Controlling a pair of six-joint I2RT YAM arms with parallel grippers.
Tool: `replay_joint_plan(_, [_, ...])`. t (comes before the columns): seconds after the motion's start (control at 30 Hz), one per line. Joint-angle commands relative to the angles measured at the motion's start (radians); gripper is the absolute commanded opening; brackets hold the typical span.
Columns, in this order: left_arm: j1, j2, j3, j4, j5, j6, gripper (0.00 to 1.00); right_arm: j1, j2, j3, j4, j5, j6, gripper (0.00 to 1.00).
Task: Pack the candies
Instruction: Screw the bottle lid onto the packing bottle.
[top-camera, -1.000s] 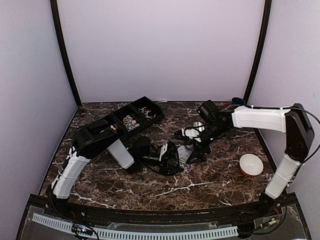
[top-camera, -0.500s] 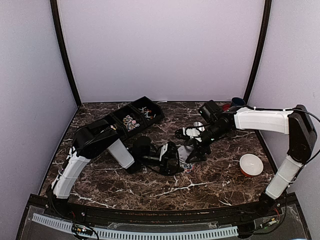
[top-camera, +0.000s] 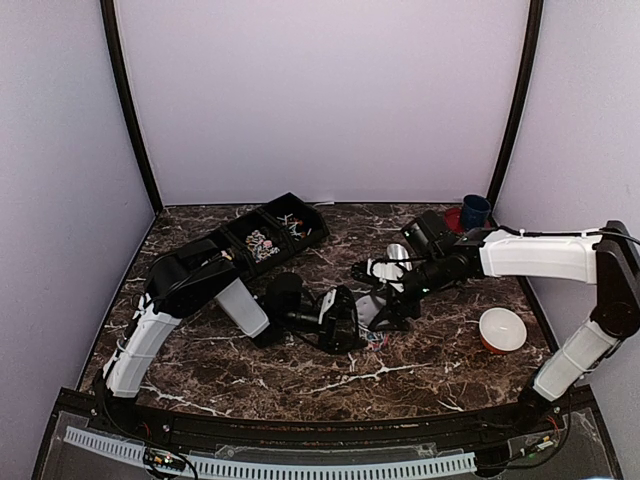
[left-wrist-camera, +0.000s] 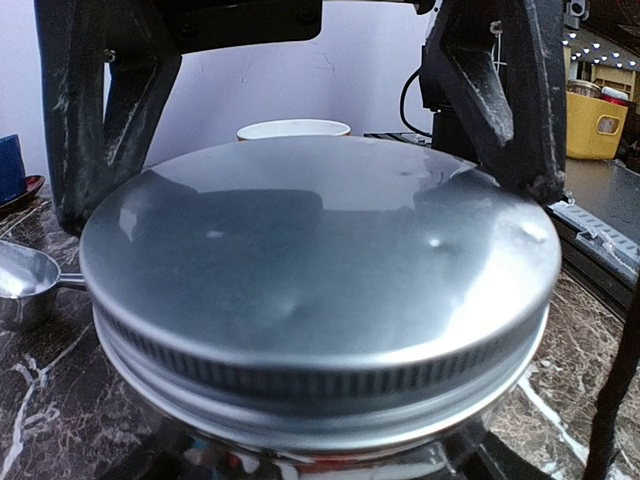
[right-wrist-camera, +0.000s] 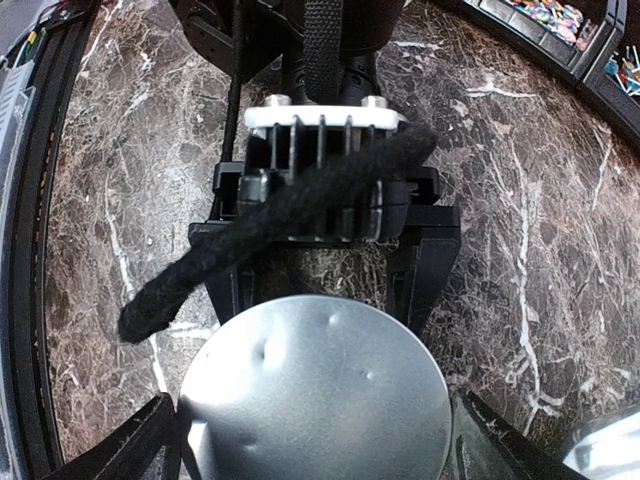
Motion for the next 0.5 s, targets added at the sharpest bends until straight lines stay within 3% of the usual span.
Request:
replay_joint_plan(0.0, [-0.013,0.08,-0.041,-0.238,-0.13,-0.058,0.73,0.024,0.006,-0.045,0.146,0.159,0.186,0.85])
replay_joint_plan(0.2, [-0.011,0.075,-0.047,-0.236,-0.145,-0.056,0.73,0.024,-0.016,-0.086,0.208,0.193,0.267,0.86])
replay_joint_plan(0.47, [-0.011,0.072,-0.051,-0.233,-0.157,-0.056,0.73,0.024,0.006,-0.044,0.148,0.249,0.328,0.85])
